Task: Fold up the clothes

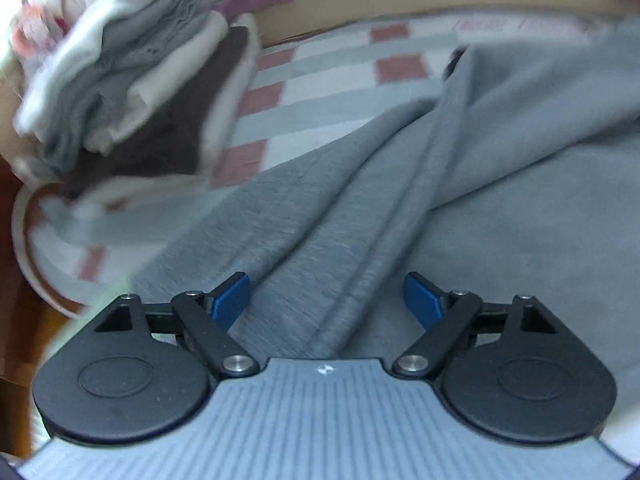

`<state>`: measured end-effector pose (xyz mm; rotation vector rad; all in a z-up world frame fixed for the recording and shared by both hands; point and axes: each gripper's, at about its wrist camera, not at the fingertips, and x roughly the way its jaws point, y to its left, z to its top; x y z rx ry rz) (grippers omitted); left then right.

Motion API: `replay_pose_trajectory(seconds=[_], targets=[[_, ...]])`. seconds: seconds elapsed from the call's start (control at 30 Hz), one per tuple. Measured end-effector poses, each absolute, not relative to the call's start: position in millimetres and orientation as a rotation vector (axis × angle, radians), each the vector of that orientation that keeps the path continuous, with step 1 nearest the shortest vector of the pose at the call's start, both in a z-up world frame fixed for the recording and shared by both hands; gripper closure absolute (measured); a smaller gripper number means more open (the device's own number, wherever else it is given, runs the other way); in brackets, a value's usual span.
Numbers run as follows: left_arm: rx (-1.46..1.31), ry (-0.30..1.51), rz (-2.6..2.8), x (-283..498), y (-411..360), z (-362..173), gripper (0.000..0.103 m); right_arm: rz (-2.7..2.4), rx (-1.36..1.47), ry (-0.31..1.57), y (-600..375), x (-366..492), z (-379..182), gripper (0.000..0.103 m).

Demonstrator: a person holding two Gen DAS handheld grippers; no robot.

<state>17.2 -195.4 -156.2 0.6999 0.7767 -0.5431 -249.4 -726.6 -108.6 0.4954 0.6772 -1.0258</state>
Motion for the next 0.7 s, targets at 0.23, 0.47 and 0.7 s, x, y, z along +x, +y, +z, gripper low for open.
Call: replay_pose_trajectory(seconds=[0.23,0.47,0.7], targets=[[0.701,0.647,-0.364,37.1,-211.5,-126.1,0.097,-1.021,0.451,0.565,-722.3,-252.8,-104.3,0.086],[0.428,0.284,-0.202,15.5,-183.0,-3.2,0.097,-1.042,0.359,0.380,-693.8,-282.9,-42.3,0.087],[0.362,0.390,-0.198,35.3,-160.8,-25.7,0.097,-0.974,0.533,0.867,-716.5,-310.9,-85.3,0.067]])
